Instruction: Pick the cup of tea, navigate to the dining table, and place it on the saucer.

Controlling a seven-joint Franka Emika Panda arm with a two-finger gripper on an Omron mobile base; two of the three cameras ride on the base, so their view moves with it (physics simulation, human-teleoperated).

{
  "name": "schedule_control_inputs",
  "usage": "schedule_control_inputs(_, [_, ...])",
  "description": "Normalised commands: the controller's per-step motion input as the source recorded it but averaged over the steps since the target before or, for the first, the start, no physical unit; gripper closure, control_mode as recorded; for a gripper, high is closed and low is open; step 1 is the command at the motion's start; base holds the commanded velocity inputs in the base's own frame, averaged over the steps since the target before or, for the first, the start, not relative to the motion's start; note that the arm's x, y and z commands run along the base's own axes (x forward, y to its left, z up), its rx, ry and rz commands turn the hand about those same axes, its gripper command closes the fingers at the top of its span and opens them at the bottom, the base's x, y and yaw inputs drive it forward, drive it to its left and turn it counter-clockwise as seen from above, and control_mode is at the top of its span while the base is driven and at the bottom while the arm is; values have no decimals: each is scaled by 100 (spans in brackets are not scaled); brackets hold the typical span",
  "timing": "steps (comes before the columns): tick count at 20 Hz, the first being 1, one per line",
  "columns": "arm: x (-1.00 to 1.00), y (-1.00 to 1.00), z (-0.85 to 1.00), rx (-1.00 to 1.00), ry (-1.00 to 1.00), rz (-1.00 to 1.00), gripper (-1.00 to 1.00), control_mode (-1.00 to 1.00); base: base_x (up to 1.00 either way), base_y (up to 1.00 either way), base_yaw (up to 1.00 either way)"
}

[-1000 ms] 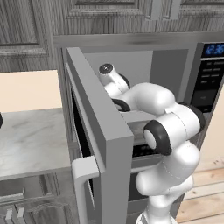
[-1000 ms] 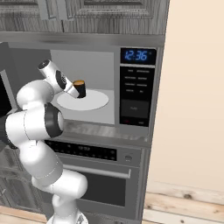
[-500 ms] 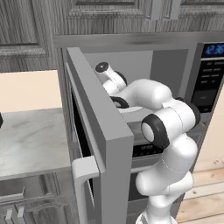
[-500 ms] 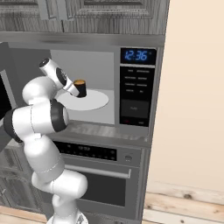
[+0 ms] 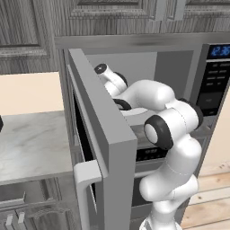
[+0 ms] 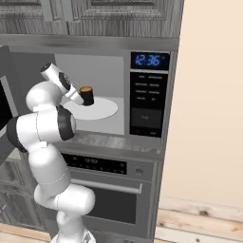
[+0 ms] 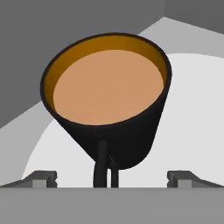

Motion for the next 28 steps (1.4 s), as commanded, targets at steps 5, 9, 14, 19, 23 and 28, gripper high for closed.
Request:
schedule_control_inputs(5, [0, -4, -2, 0, 0, -13, -100, -100, 0, 0, 0])
schedule_control_inputs(9, [0, -1, 0, 0, 0, -5, -100, -100, 0, 0, 0])
schedule_control_inputs(14, [0, -2, -5, 0, 0, -4, -100, -100, 0, 0, 0])
schedule_control_inputs(19, [0, -5, -7, 0, 0, -3, -100, -100, 0, 0, 0])
schedule_control_inputs(23, [0, 0, 0, 0, 0, 0, -100, -100, 0, 0, 0])
schedule_control_inputs(28, [0, 0, 0, 0, 0, 0, 100, -100, 0, 0, 0])
